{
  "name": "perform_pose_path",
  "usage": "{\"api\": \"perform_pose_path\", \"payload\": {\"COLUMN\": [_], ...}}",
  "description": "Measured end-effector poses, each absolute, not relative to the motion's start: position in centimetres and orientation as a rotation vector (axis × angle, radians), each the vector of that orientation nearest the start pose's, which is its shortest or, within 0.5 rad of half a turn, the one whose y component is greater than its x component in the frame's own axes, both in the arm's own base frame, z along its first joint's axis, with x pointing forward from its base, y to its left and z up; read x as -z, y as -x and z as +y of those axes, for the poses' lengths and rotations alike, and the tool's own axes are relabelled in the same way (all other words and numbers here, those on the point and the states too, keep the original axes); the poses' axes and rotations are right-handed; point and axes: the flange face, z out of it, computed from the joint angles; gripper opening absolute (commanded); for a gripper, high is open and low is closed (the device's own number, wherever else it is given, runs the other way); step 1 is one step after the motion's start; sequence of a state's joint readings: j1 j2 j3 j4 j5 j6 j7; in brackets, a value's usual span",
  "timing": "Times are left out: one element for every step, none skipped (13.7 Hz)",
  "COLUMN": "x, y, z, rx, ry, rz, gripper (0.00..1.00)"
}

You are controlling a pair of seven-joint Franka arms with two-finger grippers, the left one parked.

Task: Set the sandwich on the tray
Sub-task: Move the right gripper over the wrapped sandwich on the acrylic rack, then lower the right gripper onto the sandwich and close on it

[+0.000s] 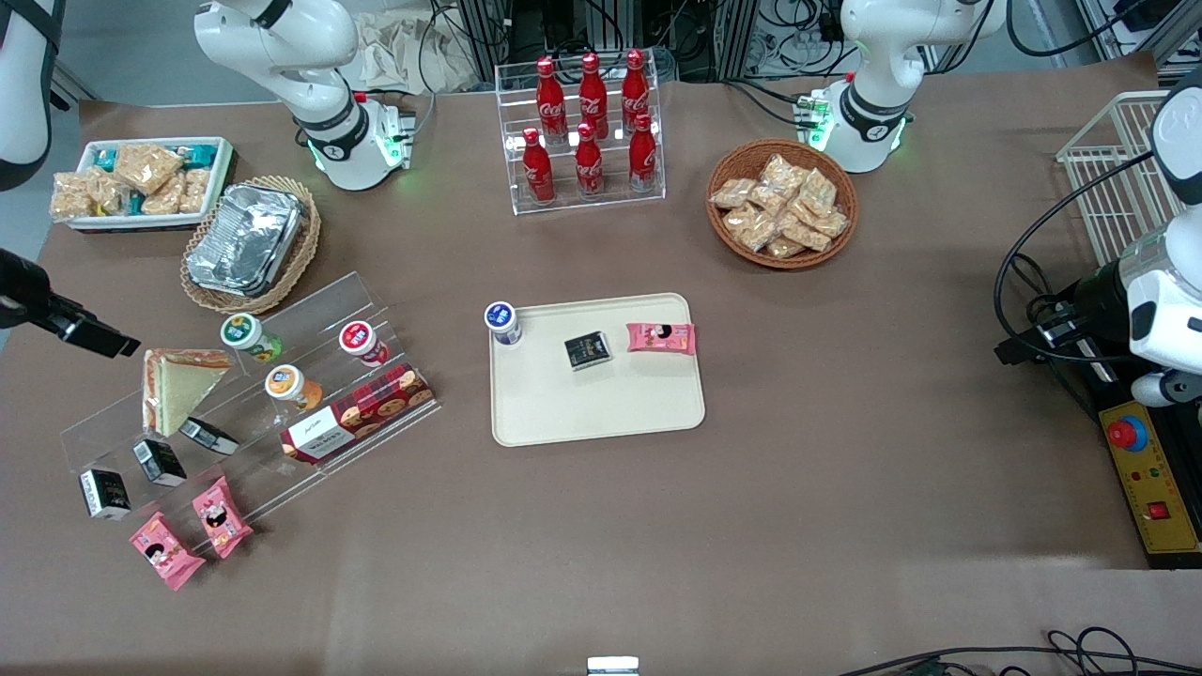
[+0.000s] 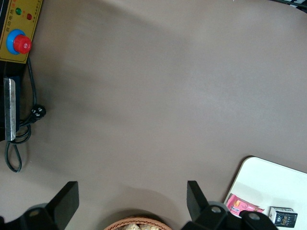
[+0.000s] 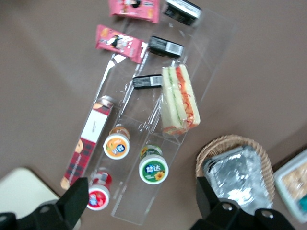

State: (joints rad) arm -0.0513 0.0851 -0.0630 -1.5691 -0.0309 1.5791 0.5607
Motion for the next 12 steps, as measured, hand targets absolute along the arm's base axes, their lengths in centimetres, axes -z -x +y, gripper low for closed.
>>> {"api": "perform_pose_path", "payload": {"x": [-57.4, -57.0, -56.5, -55.8, -55.0, -54.1, -53.2, -52.5, -52.1, -51.6, -50.9, -50.2], "y": [-57.6, -57.7, -57.8, -58.0, -58.3, -58.6, -58.8, -59.0, -59.1, -59.1, -58.9, -58.7], "z": [-7.1, -7.7, -8.7, -9.6, -10.3, -10.9, -11.2, -11.2, -11.3, -11.4, -11.7, -12.1], "rx": [-0.11, -0.117, -0.12, -0.12, -0.114, -0.1, -0.091, -0.087, -0.086, -0.084, -0.082, -0.079], "ry": [2.985, 2.965, 2.951, 2.941, 2.933, 2.928, 2.928, 2.933, 2.942, 2.95, 2.955, 2.96], "rz": [1.143, 1.2, 1.236, 1.26, 1.277, 1.285, 1.282, 1.269, 1.247, 1.216, 1.173, 1.13], "gripper": [0.99, 1.0, 1.0, 1.0, 1.0, 1.0, 1.0, 1.0, 1.0, 1.0, 1.0, 1.0]}}
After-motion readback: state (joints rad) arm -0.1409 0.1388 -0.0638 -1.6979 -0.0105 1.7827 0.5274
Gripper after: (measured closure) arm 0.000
